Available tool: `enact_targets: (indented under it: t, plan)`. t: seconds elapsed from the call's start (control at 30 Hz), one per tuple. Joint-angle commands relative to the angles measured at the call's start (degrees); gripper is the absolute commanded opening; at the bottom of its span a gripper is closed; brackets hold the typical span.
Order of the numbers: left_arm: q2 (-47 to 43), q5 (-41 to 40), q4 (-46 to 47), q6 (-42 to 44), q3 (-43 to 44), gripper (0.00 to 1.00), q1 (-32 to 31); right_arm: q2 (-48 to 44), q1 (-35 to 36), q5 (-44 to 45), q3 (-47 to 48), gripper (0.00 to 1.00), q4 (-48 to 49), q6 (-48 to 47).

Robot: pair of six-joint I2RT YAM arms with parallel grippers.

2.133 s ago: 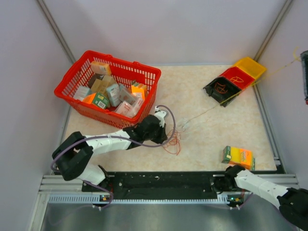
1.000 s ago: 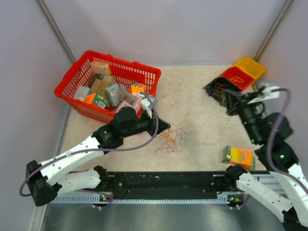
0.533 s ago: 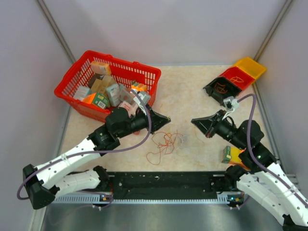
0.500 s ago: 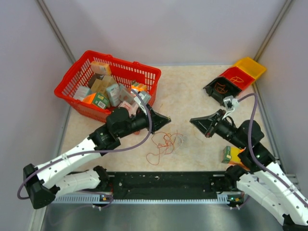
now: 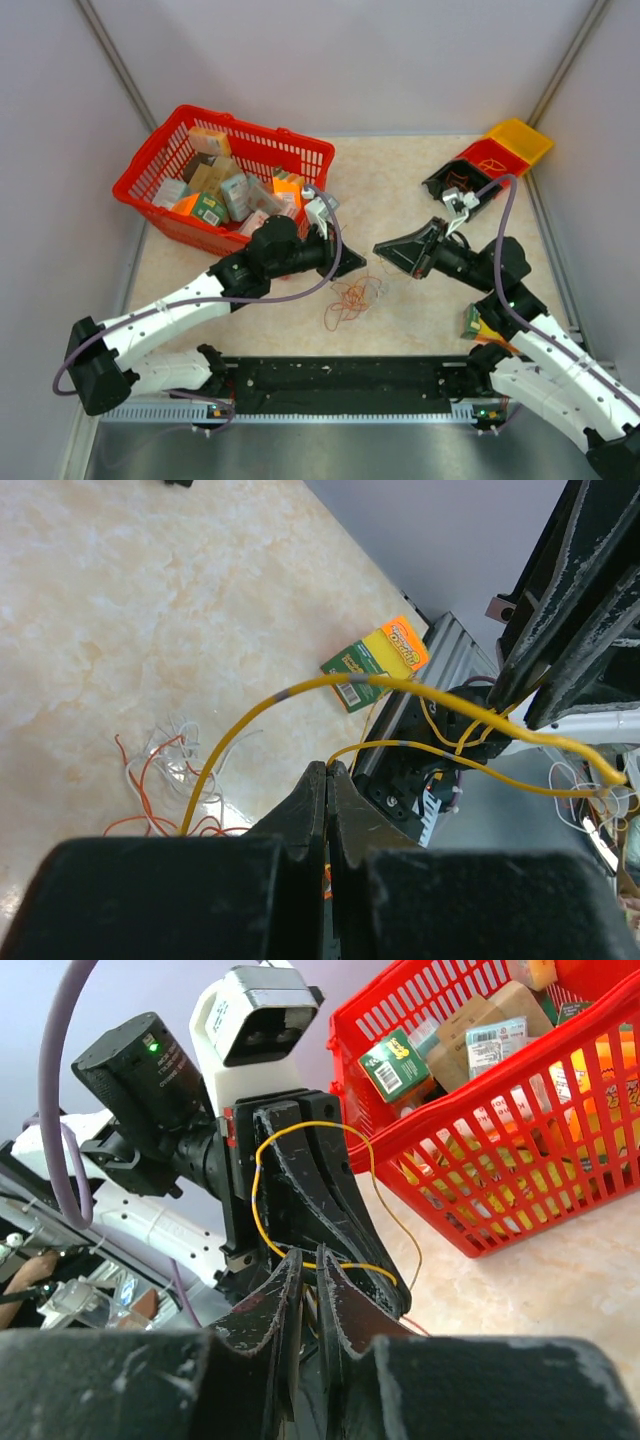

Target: Untangle the cables

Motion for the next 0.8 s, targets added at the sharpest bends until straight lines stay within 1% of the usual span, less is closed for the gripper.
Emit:
enact_targets:
  t: [0.0,0.03,0.07,0.1,0.17,0.2,0.23,0.27,0.3,0.33,0.4,0.43,0.47,0.5,0.57,0.63,0.67,0.7,0.73,0.77]
  plan:
    - [1.69,2.88,1.22,-1.41,3.60,0.00,-0.24,1.16,0.32,-0.46,1.05,0.10,1.04,-3.89]
    - [2.04,2.97,0.96,-1.32,3.86,0.00,-0.15,1.25,0.32,1.64,1.23,0.10,-0.80,-4.51]
    - [2.48,3.06,0.69,-1.24,4.04,0.00,-0.24,1.42,0.41,4.09,1.84,0.08,-3.43,-5.38]
    - [2.57,2.80,0.52,-1.15,4.22,0.00,-0.15,1.69,0.41,8.03,2.98,0.02,-8.24,-6.44]
    - [2.48,1.83,0.51,-0.89,4.04,0.00,-0.24,1.34,0.32,17.70,5.79,0.00,-19.32,-8.02]
    - [2.40,1.31,0.52,-0.45,3.87,0.07,-0.15,0.81,0.32,21.31,6.93,0.00,-22.84,-9.07]
    - [2.40,0.35,0.52,0.43,3.61,0.20,-0.24,0.11,0.32,23.52,7.99,0.00,-25.58,-10.13]
    - [2.48,-0.53,-1.14,1.39,3.25,0.37,-0.24,-0.76,0.41,24.06,9.13,0.00,-26.39,-10.92]
    - [2.66,-1.41,-1.85,2.10,2.99,0.48,-0.24,-1.56,0.32,24.16,10.79,0.00,-28.05,-11.45]
    - [2.83,-2.03,-2.55,2.89,2.73,0.63,-0.24,-2.00,0.32,23.90,12.38,0.00,-29.20,-12.15]
    - [2.57,-2.39,-4.40,4.65,2.37,0.78,-0.33,-2.62,0.32,24.85,16.94,0.00,-32.97,-13.38]
    - [1.96,-2.65,-4.49,5.61,1.76,0.80,-0.59,-2.71,0.32,26.25,18.88,0.00,-34.81,-14.09]
    - [0.74,-2.91,-4.32,6.49,0.89,0.85,-0.94,-3.05,0.32,28.27,20.72,0.00,-36.83,-14.44]
    - [-0.23,-3.26,-4.06,7.63,-0.08,0.86,-1.55,-3.32,0.32,29.16,22.66,0.00,-38.33,-15.05]
    - [-1.64,-2.74,-3.62,9.48,-1.75,0.86,-2.70,-3.93,0.32,34.25,25.30,0.00,-40.45,-15.76]
    - [-1.56,-2.82,-4.05,10.45,-3.07,0.74,-3.58,-4.20,0.32,35.93,27.41,0.00,-41.16,-16.11]
    - [-1.04,-3.52,-4.23,10.89,-3.69,0.71,-4.10,-4.29,0.41,36.02,28.20,0.00,-41.34,-16.38]
    - [-0.34,-4.92,-4.41,11.15,-4.39,0.70,-4.54,-4.20,0.32,36.11,29.08,0.00,-41.34,-16.38]
    - [0.71,-6.50,-4.49,11.24,-4.92,0.73,-4.81,-4.11,0.32,35.94,30.05,0.00,-41.34,-16.20]
    - [1.86,-7.74,-4.32,11.25,-5.53,0.80,-4.90,-3.94,0.32,35.76,30.84,0.00,-41.34,-16.12]
